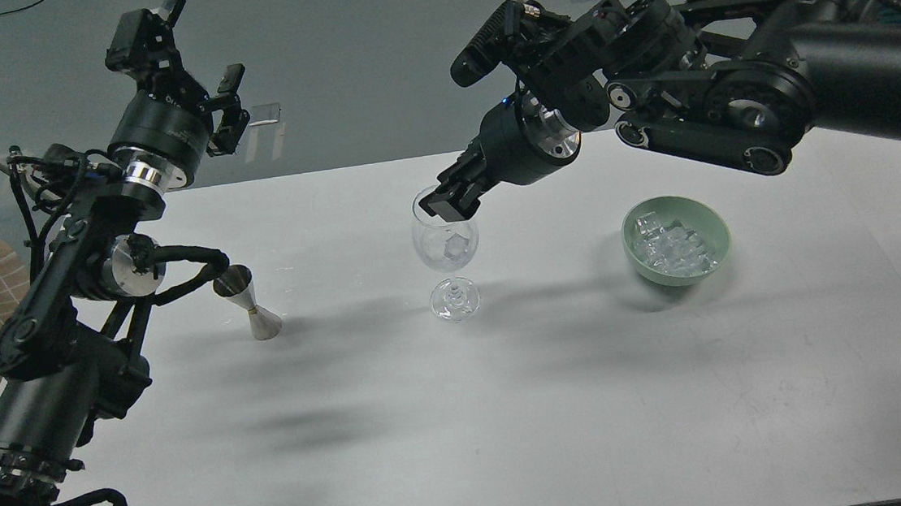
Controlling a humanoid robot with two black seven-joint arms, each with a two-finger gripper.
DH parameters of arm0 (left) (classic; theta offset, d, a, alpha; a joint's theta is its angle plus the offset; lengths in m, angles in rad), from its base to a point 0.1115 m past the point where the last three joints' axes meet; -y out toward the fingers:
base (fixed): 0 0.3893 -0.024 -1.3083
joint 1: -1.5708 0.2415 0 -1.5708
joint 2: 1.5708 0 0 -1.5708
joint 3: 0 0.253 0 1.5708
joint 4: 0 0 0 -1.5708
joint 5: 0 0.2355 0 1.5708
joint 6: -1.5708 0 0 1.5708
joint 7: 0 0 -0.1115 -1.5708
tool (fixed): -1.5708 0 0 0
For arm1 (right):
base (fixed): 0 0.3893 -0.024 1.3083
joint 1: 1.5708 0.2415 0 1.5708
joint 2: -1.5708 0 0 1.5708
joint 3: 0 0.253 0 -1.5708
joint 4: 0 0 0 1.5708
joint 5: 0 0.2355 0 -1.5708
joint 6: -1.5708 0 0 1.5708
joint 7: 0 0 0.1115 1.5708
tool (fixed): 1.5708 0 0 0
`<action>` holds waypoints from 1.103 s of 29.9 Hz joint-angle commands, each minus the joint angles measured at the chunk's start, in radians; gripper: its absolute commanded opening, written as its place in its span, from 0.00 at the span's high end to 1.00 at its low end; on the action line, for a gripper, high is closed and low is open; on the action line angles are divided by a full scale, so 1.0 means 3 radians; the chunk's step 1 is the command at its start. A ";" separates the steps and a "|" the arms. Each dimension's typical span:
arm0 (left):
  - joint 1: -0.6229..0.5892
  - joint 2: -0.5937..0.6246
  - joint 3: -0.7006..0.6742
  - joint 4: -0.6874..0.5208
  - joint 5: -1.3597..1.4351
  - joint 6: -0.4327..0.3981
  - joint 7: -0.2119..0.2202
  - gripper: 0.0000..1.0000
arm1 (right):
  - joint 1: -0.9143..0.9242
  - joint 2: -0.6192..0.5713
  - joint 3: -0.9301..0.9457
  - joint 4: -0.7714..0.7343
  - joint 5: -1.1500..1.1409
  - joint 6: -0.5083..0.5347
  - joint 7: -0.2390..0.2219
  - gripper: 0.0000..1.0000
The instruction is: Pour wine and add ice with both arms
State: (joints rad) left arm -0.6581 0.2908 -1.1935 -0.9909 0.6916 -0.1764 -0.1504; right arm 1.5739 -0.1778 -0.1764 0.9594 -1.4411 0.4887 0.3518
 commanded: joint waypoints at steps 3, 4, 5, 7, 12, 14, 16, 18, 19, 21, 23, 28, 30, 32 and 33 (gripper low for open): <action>0.0000 0.0002 0.0000 0.0000 0.0001 0.0000 0.0000 0.02 | 0.0005 -0.0016 0.0046 -0.0007 0.0007 0.0000 -0.0002 0.53; -0.0005 0.0007 0.0000 0.0000 -0.0004 0.0000 0.0000 0.02 | 0.0030 -0.0031 0.0081 -0.0012 0.0017 0.0000 -0.0002 0.50; -0.0005 0.0007 0.0000 0.0000 0.0001 0.0000 0.0000 0.02 | 0.0056 -0.0072 0.0158 -0.0017 0.0033 0.0000 -0.0007 0.44; -0.0005 0.0022 0.0000 0.0000 0.0001 0.0000 0.0000 0.02 | 0.0081 -0.0123 0.0275 -0.0043 0.0104 0.0000 -0.0032 0.33; 0.0000 0.0048 0.0000 0.0000 -0.0004 0.0000 0.0000 0.02 | 0.0143 -0.0266 0.0725 -0.0385 0.0661 0.0000 -0.0114 0.00; 0.0005 0.0048 0.0005 0.0000 -0.0004 -0.0005 0.0000 0.02 | 0.0138 -0.0302 0.0797 -0.0477 0.0723 0.0000 -0.0114 0.00; 0.0000 0.0053 0.0000 0.0000 -0.0004 0.0000 0.0000 0.02 | 0.0087 -0.0389 0.0955 -0.0691 0.0799 -0.0099 -0.0114 0.00; -0.0005 0.0058 0.0000 0.0005 -0.0004 0.0000 0.0000 0.02 | 0.0006 -0.0389 0.1139 -0.0799 0.0896 -0.0354 -0.0109 0.00; -0.0005 0.0058 0.0000 0.0000 -0.0004 0.0000 0.0000 0.02 | -0.0041 -0.0384 0.1206 -0.0830 0.0948 -0.0452 -0.0114 0.00; -0.0005 0.0058 0.0000 0.0000 -0.0004 0.0000 -0.0005 0.02 | -0.0214 -0.0369 0.1440 -0.0897 0.1090 -0.0829 -0.0114 0.00; -0.0005 0.0058 0.0000 0.0005 -0.0004 0.0000 -0.0005 0.02 | -0.0378 -0.0364 0.1692 -0.0902 0.1178 -0.1265 -0.0114 0.00; -0.0031 0.0058 0.0005 0.0005 -0.0025 0.0000 -0.0153 0.02 | -0.0624 -0.0389 0.2132 -0.0928 0.1224 -0.1798 -0.0277 0.00; -0.0066 0.0058 0.0005 0.0010 -0.0030 0.0010 -0.0143 0.02 | -0.0639 -0.0394 0.2361 -0.1029 0.1397 -0.1788 -0.0446 0.00; -0.0102 0.0058 0.0005 0.0010 -0.0025 0.0010 -0.0123 0.02 | -0.0660 -0.0399 0.2474 -0.1061 0.1556 -0.1782 -0.0482 0.00; -0.0133 0.0058 0.0005 0.0030 -0.0020 0.0010 -0.0107 0.02 | -0.0710 -0.0405 0.2566 -0.1086 0.1790 -0.1772 -0.0487 0.00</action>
State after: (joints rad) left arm -0.6810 0.3083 -1.1921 -0.9881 0.6831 -0.1738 -0.1921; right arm 1.3819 -0.2973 0.5295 0.6524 -1.0145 -0.0452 0.2250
